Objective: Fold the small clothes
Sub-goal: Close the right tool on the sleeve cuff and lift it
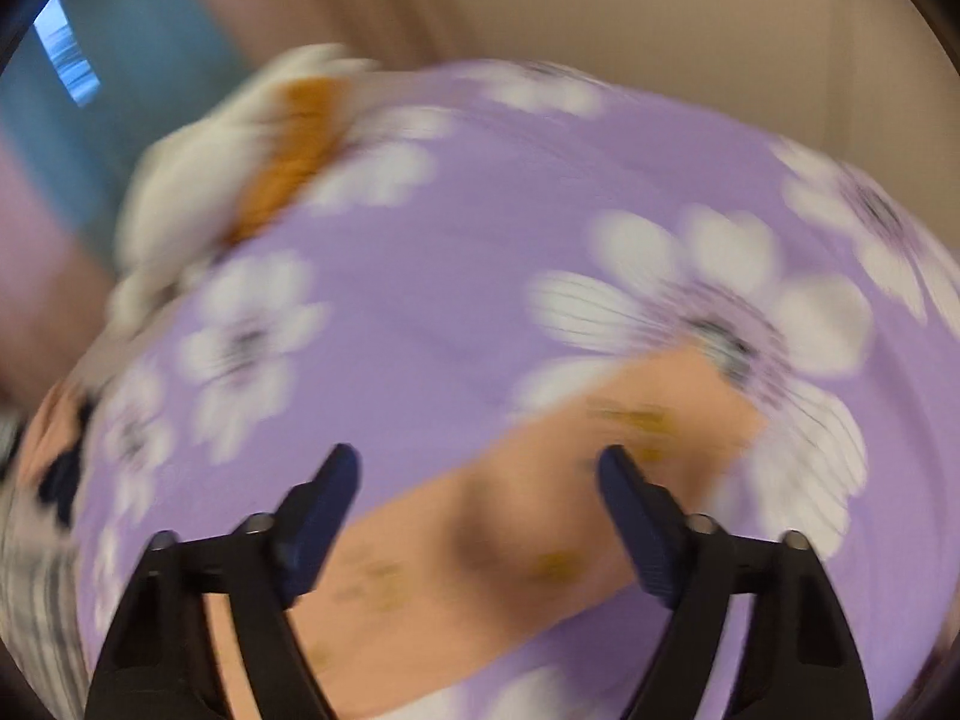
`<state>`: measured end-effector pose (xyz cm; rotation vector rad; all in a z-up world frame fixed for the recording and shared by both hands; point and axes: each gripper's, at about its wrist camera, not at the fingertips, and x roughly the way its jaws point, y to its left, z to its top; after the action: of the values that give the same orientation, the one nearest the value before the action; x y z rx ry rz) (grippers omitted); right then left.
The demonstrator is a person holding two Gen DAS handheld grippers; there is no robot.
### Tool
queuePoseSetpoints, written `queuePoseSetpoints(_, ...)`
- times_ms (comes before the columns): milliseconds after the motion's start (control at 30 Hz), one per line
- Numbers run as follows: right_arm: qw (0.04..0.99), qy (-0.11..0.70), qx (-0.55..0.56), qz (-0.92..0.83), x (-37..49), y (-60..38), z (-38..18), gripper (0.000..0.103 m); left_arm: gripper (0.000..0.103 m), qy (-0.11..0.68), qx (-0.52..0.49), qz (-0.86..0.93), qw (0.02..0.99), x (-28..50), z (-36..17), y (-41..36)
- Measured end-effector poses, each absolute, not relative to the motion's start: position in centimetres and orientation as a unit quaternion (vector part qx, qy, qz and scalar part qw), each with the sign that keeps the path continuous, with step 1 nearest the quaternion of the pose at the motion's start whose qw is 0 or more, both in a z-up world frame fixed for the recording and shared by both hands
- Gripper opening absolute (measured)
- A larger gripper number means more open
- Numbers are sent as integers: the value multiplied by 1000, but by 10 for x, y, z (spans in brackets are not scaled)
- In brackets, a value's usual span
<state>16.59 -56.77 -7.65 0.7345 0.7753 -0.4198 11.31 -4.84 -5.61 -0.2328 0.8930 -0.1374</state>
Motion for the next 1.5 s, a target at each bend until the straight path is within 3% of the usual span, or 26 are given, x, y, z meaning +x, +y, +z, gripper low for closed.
queuePoseSetpoints(233,796,357,410,-266,130,-621,-127,76,85,452,-119,-71,881,125,-69,-61)
queuePoseSetpoints(300,783,362,434,-260,128,-625,-142,68,85,454,-128,-71,879,124,-71,-62)
queuePoseSetpoints(400,789,357,429,-255,129,-623,-143,65,85,463,-132,-76,873,124,-75,-65)
queuePoseSetpoints(467,791,352,430,-254,132,-623,-144,53,85,465,-130,-75,873,122,-77,-66)
queuePoseSetpoints(533,793,354,426,-254,137,-622,-147,33,85,466,-130,-72,872,121,-78,-64)
queuePoseSetpoints(667,805,334,423,-247,135,-622,-144,9,85,465,-135,-66,872,120,-78,-58)
queuePoseSetpoints(1133,914,199,331,-123,119,-537,-13,9,85,445,-148,-44,882,103,-63,-40)
queuePoseSetpoints(1500,946,226,228,46,140,-415,16,9,85,426,-161,-36,890,88,-48,-26)
